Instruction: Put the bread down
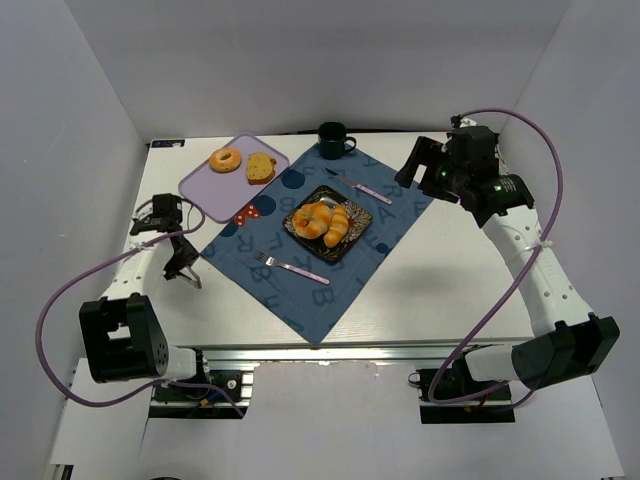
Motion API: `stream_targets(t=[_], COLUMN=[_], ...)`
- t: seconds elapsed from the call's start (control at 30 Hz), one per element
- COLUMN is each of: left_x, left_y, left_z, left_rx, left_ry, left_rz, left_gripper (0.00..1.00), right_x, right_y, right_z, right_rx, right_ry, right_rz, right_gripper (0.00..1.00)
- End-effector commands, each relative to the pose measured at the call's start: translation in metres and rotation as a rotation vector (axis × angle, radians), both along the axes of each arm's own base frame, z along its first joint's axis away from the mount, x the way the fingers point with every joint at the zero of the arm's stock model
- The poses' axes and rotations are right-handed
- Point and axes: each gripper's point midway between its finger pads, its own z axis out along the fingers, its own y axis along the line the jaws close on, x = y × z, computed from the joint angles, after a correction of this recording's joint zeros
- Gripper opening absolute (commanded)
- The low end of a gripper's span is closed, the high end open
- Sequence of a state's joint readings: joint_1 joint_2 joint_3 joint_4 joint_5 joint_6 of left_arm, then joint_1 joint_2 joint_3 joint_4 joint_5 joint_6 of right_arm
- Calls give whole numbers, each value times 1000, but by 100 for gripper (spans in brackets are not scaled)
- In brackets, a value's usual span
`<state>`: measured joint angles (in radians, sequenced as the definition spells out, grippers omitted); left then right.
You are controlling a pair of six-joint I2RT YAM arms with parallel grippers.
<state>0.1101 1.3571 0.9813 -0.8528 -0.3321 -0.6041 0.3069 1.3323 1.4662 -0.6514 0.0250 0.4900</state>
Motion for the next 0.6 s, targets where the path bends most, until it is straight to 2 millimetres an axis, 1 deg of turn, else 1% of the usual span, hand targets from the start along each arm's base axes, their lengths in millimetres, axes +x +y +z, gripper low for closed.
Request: stream_targets(t=[0.0, 0.03, 0.07, 0.13, 0.33, 0.43, 0.53, 0.57], left_x=[4, -5, -7, -17, -28, -30, -22, -23], left_y=[5, 4, 4, 3, 5, 7, 10, 11], left_z=[-12, -23, -27, -40, -52, -48, -32, -27], left_rx=[14, 6, 2, -4, -6, -8, 1, 1], left_ry=[-25, 2, 6, 46, 81, 76, 31, 32], left_rz=[0, 6, 9, 18, 33, 49, 61, 66], left_gripper=[57, 60, 68, 70, 71, 80, 90, 93], right_x=[3, 3, 3, 3, 5, 5, 5, 5], right_y=[0, 0, 0, 0, 2, 2, 2, 3], right_z=[3, 3, 3, 3, 6, 8, 9, 9], right_rx=[6, 6, 8, 9, 14, 16, 17, 17], right_ry=[-28, -28, -27, -25, -28, -29, -29, -27], right_rz=[4, 4, 4, 4, 7, 10, 9, 9], right_gripper=[89, 89, 89, 89, 89, 89, 89, 89])
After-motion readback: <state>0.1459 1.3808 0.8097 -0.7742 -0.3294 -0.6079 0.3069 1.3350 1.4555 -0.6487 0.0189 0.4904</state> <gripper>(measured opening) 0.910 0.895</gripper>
